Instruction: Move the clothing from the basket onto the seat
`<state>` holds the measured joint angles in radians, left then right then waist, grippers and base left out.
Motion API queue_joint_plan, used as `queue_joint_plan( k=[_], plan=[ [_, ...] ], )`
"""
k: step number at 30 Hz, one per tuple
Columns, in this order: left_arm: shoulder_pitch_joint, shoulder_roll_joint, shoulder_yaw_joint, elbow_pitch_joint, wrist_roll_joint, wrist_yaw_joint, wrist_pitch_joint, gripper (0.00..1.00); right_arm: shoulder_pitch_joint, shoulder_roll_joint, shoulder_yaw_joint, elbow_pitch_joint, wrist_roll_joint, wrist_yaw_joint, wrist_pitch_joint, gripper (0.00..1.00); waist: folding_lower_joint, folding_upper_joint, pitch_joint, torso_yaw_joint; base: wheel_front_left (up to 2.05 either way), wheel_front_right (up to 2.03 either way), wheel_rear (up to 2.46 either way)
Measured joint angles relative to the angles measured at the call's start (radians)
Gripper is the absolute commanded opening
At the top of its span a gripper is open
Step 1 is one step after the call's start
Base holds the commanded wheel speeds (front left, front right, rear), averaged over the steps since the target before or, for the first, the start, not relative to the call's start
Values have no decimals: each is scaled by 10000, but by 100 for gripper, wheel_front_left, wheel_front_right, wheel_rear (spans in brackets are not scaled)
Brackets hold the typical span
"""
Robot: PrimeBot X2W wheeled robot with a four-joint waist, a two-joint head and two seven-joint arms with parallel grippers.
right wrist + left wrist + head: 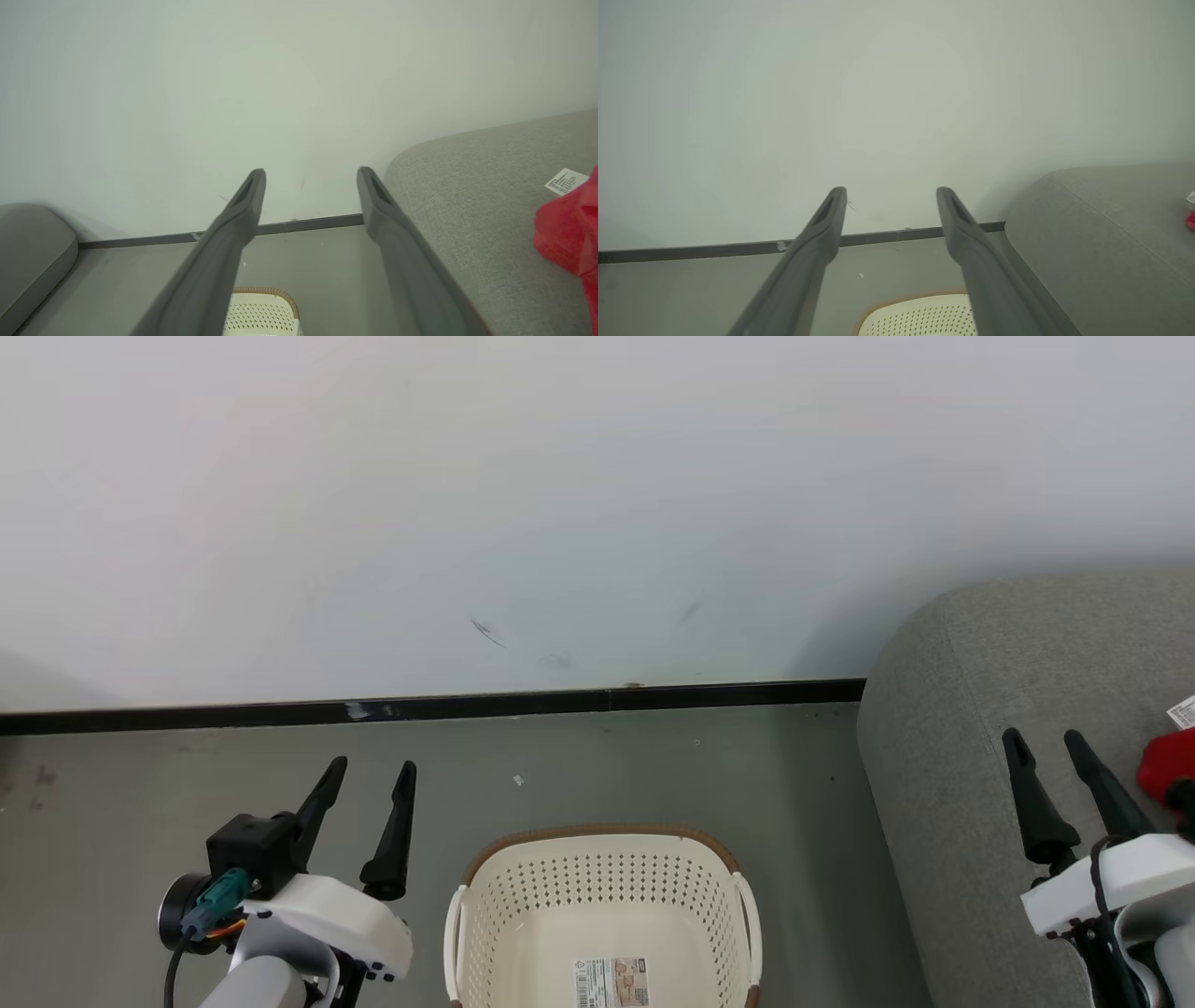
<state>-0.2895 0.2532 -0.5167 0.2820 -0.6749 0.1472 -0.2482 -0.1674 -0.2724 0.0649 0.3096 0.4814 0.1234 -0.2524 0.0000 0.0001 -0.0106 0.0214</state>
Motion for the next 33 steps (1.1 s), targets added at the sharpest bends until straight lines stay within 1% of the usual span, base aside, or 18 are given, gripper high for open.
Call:
queue_joint_plan(
  k=[9,15,20,25,33],
  plan=[
    [881,-8,663,-359,493,349,0,100,719,355,-165,-412,-355,0,0,100,0,-1,-183,216,0,0,0],
    [1365,-81,1030,-633,660,430,0,100,1011,483,-272,-650,-550,0,0,100,0,0,-270,278,0,0,0],
    [1602,-263,1164,-849,823,426,0,100,1043,596,-297,-819,-740,0,0,100,0,0,-279,332,0,0,0],
    [1700,-213,1350,-1066,1204,410,-2,100,1128,686,-320,-974,-947,0,0,100,0,0,-245,354,0,0,0],
    [2006,-290,1515,-1093,1229,257,-10,100,1240,784,-401,-1083,-1060,0,0,100,-1,0,-199,320,0,0,0]
  ],
)
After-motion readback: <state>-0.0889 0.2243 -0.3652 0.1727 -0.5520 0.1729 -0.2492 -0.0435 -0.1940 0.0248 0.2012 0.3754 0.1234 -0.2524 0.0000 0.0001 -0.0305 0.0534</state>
